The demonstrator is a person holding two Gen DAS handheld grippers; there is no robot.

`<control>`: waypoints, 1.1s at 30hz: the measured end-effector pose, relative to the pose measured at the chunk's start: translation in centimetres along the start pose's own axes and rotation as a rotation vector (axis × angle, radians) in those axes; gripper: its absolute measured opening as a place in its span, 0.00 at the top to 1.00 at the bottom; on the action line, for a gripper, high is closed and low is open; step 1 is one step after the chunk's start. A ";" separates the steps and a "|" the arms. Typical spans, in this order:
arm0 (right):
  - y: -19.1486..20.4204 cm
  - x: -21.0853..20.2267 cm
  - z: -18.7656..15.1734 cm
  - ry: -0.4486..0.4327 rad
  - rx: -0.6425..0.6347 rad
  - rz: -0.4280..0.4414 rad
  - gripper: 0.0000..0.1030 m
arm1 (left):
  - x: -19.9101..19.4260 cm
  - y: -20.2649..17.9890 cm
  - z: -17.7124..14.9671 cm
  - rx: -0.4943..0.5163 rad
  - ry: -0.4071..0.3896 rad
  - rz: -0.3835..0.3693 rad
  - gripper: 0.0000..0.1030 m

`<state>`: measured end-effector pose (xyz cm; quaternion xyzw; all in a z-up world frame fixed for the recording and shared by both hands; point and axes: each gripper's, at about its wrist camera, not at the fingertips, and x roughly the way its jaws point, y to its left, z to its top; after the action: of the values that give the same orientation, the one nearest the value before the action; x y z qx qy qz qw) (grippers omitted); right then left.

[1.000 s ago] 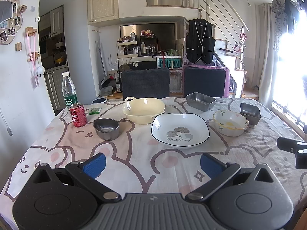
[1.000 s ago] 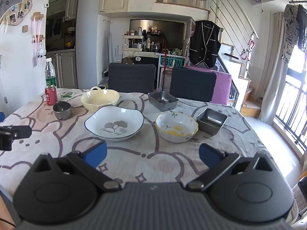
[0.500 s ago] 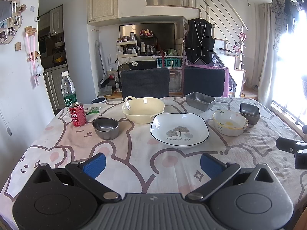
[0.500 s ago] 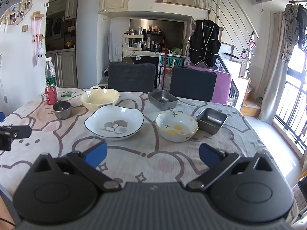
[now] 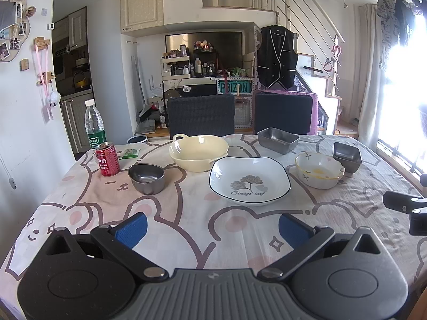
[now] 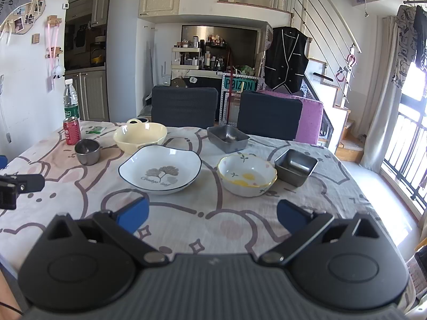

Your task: Organize plates and bowls

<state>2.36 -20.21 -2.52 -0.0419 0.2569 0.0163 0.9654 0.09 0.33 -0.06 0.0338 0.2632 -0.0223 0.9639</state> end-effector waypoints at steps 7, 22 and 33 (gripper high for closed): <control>0.0 0.0 0.0 0.001 0.000 0.002 0.00 | 0.0 0.0 0.0 0.001 0.000 0.000 0.00; 0.4 1.1 0.0 0.040 0.022 0.039 0.00 | 1.5 -0.4 -0.3 -0.007 0.041 0.018 0.00; 0.8 4.2 2.8 0.034 0.003 0.062 0.00 | 4.5 -0.2 3.2 0.046 0.017 -0.012 0.00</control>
<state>7.34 -19.13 -2.30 -0.0328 0.2743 0.0454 0.9600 5.61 -0.18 0.36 0.0547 0.2711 -0.0339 0.9604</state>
